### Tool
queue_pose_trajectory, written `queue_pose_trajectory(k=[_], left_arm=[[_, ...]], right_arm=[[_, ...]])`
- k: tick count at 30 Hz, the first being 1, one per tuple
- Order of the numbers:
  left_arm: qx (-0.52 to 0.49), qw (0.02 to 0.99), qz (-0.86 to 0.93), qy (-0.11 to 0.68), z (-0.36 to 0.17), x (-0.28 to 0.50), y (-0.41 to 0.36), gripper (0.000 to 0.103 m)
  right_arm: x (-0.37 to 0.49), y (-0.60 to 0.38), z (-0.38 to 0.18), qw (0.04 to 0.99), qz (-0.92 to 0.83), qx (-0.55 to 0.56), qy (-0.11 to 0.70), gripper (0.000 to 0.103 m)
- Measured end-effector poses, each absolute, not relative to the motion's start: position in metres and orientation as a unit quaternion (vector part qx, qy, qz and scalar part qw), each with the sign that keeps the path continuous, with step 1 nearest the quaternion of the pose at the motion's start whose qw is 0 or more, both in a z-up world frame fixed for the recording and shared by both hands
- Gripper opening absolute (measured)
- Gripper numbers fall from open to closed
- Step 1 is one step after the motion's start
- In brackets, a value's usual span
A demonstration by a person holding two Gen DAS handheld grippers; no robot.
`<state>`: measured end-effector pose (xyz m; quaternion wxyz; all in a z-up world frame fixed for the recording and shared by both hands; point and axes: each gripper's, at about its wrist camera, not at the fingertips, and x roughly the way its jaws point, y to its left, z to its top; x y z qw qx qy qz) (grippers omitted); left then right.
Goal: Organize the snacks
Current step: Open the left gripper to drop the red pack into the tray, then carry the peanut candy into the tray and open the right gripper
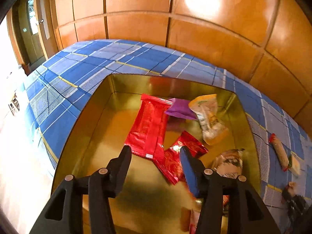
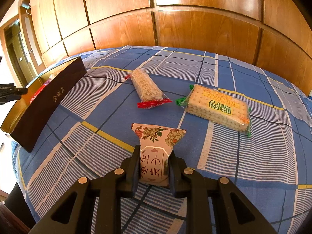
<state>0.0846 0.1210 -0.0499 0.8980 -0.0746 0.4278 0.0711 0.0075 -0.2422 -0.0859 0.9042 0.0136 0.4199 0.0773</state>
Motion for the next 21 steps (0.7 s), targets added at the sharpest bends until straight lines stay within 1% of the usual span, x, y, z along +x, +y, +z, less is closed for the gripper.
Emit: queue_pose_trajectory(k=[4,9,21], left_arm=[[-0.069,0.904,0.065,0.418,-0.045,0.069,0.115,0.057],[-0.060,0.907,0.059,0.412,-0.045,0.052,0.108,0.059],[-0.069,0.902,0.059,0.421,-0.058,0.033,0.114,0.060]], right_arm=[[0.008,-0.241,-0.086,0.904,0.074,0.012,0.420,0.024],[0.007,-0.239,-0.086,0.905,0.070,0.009,0.421,0.024],[0.009,-0.232,-0.084,0.900,0.039,-0.001,0.433,0.024]])
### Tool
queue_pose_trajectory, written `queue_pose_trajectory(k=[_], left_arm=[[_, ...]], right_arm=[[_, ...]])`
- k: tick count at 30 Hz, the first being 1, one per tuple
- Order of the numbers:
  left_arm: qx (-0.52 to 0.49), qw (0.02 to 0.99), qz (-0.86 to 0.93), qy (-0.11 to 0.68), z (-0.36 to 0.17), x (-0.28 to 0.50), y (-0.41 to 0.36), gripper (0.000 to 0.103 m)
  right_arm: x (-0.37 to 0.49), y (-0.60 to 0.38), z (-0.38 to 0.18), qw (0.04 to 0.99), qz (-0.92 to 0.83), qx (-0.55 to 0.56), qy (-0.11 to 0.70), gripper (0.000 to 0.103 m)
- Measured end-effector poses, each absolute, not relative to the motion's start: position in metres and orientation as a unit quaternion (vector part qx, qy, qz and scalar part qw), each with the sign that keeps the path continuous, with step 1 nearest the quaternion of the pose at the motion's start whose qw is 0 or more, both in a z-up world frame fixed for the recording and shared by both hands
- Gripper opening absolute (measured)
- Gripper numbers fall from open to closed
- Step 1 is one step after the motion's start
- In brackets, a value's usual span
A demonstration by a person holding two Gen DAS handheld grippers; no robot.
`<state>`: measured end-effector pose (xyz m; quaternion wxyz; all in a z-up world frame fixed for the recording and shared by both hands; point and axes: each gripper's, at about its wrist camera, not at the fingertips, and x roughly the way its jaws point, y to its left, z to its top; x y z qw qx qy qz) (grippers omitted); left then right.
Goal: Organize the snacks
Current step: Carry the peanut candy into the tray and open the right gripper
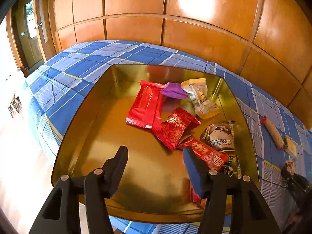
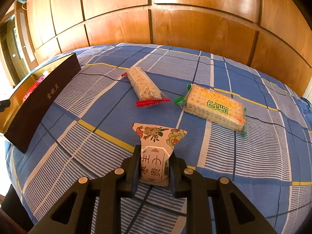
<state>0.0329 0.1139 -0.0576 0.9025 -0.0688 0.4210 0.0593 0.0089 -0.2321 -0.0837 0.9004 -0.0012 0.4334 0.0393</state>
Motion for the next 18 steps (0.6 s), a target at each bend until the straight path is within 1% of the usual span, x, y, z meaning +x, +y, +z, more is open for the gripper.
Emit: queue_pose_trajectory(k=[4,6,9,12,18], left_arm=[[-0.072,0.904,0.068,0.415,-0.057,0.028,0.122,0.060],[-0.076,0.905,0.072,0.412,-0.056,0.027,0.127,0.060],[-0.085,0.907,0.085,0.404,-0.053,0.025,0.139,0.060],[-0.095,0.908,0.100,0.396,-0.050,0.024,0.153,0.060],[-0.115,0.906,0.131,0.387,-0.047,0.017,0.182,0.060]], right_arm=[[0.016,-0.231,-0.080,0.890,0.026,0.000,0.456,0.023],[0.021,-0.231,-0.076,0.882,0.027,0.018,0.471,0.023],[0.026,-0.218,-0.059,0.883,0.056,0.038,0.464,0.023],[0.031,-0.189,-0.039,0.885,0.106,0.036,0.453,0.023],[0.037,-0.099,-0.006,0.867,0.237,0.008,0.438,0.023]])
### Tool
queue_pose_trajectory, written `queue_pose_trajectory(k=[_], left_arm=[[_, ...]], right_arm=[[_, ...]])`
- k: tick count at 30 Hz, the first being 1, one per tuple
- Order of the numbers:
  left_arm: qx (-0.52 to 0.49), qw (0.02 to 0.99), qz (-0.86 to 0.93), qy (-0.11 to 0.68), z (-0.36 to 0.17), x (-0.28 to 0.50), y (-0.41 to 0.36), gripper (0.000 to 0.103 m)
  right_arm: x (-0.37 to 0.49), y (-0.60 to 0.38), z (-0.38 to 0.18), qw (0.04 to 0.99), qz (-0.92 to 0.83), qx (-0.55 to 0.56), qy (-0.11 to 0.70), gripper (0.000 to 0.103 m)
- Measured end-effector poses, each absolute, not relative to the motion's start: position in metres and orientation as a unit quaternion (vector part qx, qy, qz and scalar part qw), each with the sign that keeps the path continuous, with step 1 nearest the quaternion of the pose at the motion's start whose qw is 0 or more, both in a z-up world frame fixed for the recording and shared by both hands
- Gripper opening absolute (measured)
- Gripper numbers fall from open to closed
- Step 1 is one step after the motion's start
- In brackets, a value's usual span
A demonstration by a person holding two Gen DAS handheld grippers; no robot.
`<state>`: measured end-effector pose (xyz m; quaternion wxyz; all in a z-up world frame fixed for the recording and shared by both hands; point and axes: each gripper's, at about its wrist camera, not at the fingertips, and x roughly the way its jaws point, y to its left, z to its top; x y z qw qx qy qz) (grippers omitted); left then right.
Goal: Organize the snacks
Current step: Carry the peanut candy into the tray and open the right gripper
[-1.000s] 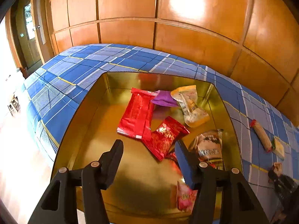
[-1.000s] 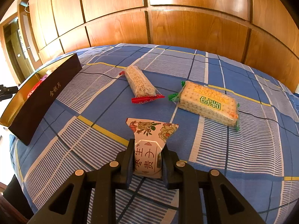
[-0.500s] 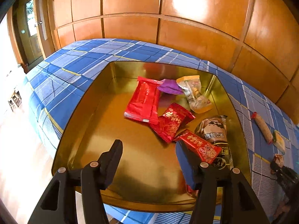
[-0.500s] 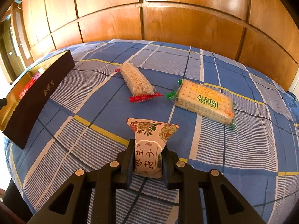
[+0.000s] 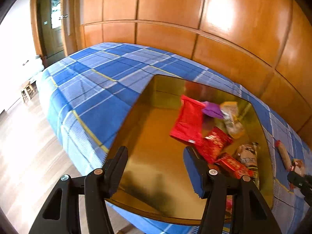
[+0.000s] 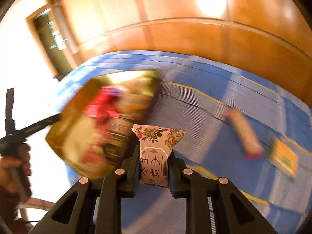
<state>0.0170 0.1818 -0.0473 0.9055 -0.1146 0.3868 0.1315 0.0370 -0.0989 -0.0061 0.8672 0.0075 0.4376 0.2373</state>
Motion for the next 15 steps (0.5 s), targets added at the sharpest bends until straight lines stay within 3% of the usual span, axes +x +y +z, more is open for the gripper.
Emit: queue_pose_trajectory(k=[6,15], left_arm=[[-0.126,0.902,0.147,0.386,-0.050,0.009,0.198,0.060],[-0.129,0.901,0.143,0.390,-0.055,0.006,0.202,0.060]], right_arm=[[0.043,-0.006,0.001,0.831,0.339,-0.031,0.440,0.023],[0.063,0.057,-0.049,0.783,0.357,-0.065,0.505,0.026]])
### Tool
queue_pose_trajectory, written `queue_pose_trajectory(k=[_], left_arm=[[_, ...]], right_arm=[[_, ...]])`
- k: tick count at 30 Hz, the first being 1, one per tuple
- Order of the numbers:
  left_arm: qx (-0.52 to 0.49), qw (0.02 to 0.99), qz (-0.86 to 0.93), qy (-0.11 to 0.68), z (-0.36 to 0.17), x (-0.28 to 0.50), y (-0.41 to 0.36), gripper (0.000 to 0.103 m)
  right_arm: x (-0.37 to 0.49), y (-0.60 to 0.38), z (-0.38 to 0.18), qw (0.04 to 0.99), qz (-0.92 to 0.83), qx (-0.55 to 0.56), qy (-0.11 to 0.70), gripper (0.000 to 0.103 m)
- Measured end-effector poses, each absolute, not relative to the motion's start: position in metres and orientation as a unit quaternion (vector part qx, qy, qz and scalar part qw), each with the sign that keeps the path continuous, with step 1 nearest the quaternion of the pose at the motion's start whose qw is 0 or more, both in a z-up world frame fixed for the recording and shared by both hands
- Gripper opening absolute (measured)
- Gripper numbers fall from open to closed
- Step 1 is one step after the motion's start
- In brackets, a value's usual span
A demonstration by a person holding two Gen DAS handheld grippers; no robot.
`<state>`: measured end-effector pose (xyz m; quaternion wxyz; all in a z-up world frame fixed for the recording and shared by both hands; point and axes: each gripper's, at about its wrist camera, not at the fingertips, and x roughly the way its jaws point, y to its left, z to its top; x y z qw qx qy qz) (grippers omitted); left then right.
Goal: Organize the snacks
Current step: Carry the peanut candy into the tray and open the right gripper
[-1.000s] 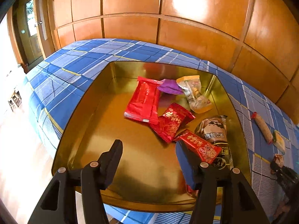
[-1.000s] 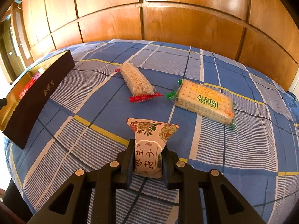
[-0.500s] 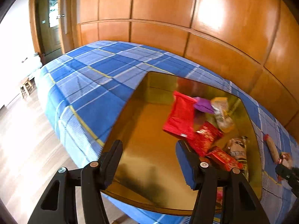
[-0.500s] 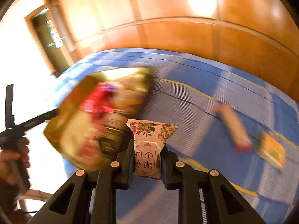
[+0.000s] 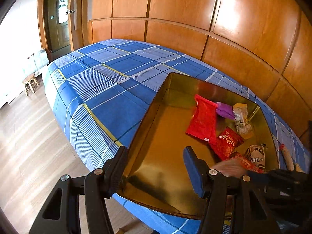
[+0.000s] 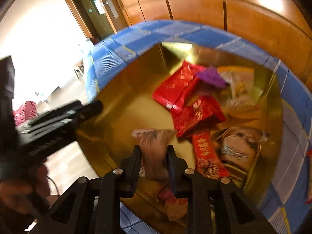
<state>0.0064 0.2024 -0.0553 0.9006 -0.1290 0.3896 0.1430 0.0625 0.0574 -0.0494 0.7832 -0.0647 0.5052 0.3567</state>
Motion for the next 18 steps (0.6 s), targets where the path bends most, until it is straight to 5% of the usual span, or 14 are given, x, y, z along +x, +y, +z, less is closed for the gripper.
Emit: queue_pose_trajectory(k=[18], left_arm=[[-0.097,0.911,0.113,0.385,-0.046,0.004,0.172,0.063]], right_arm=[[0.047,0.020,-0.028,0.821,0.322,-0.024,0.471,0.029]])
